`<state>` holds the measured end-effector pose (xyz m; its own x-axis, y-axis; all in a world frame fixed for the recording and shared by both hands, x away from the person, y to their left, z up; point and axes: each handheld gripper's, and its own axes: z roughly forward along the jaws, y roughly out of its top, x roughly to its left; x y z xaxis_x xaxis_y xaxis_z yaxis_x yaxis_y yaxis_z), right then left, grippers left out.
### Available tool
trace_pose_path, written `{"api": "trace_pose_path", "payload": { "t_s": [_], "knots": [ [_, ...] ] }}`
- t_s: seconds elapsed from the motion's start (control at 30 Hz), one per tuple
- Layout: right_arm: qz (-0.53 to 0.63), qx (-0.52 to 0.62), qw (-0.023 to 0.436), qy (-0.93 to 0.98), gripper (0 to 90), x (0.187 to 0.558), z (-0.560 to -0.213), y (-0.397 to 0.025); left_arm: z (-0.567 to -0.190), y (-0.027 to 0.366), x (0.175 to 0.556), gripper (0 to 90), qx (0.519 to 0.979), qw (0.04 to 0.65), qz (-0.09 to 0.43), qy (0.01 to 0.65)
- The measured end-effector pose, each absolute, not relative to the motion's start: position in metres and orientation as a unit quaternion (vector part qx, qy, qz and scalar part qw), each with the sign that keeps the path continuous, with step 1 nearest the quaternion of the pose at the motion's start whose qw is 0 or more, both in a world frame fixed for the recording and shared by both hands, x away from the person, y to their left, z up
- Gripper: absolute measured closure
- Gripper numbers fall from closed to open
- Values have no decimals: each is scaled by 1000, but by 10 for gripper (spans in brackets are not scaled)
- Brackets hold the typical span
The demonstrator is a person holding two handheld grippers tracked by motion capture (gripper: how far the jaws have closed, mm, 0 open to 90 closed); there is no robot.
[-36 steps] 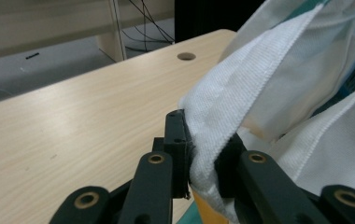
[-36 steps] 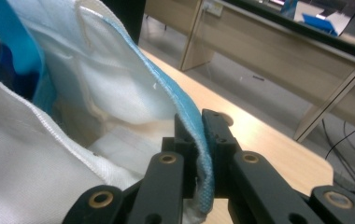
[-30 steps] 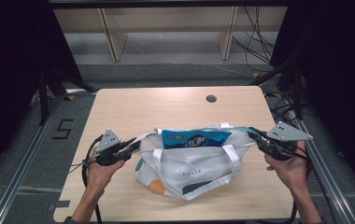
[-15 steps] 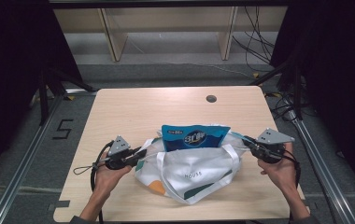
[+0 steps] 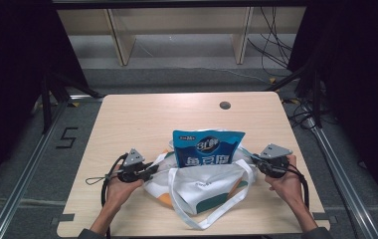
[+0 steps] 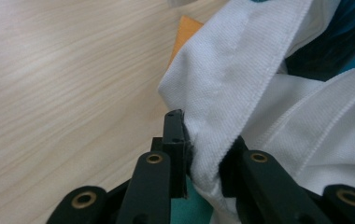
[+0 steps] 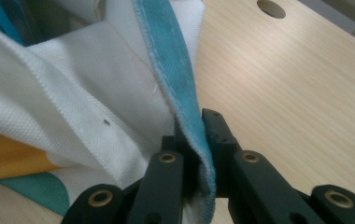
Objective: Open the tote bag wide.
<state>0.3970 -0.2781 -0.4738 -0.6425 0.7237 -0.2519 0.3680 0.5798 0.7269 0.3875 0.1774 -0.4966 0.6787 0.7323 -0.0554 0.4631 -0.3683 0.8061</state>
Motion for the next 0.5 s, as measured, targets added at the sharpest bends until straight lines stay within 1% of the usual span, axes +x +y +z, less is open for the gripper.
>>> {"api": "trace_pose_path", "payload": {
  "t_s": [0.03, 0.1, 0.13, 0.2, 0.23, 0.27, 0.3, 0.37, 0.43, 0.47, 0.5],
  "knots": [
    [329, 327, 271, 844, 858, 399, -475, -279, -499, 176, 387, 785, 809, 427, 156, 373],
    [329, 329, 261, 846, 858, 402, -479, -280, -499, 174, 388, 784, 816, 417, 164, 366],
    [329, 336, 255, 845, 858, 403, -483, -280, -500, 173, 388, 783, 822, 407, 171, 359],
    [317, 337, 244, 852, 859, 405, -494, -277, -506, 171, 389, 780, 823, 404, 166, 364],
    [308, 332, 247, 857, 859, 405, -499, -274, -507, 169, 389, 777, 811, 412, 154, 387],
    [298, 328, 253, 860, 859, 404, -499, -271, -506, 169, 389, 768, 811, 409, 157, 387],
    [294, 330, 252, 861, 858, 404, -498, -270, -503, 171, 389, 740, 815, 404, 161, 382],
    [306, 329, 245, 859, 851, 405, -497, -273, -498, 174, 389, 652, 813, 403, 170, 383],
    [317, 333, 241, 854, 798, 404, -488, -278, -490, 176, 387, 585, 817, 393, 169, 388],
    [322, 333, 243, 852, 776, 404, -484, -280, -484, 176, 385, 542, 814, 391, 173, 394],
    [337, 335, 241, 846, 742, 402, -477, -283, -479, 177, 384, 478, 814, 391, 176, 393]
  ]
}}
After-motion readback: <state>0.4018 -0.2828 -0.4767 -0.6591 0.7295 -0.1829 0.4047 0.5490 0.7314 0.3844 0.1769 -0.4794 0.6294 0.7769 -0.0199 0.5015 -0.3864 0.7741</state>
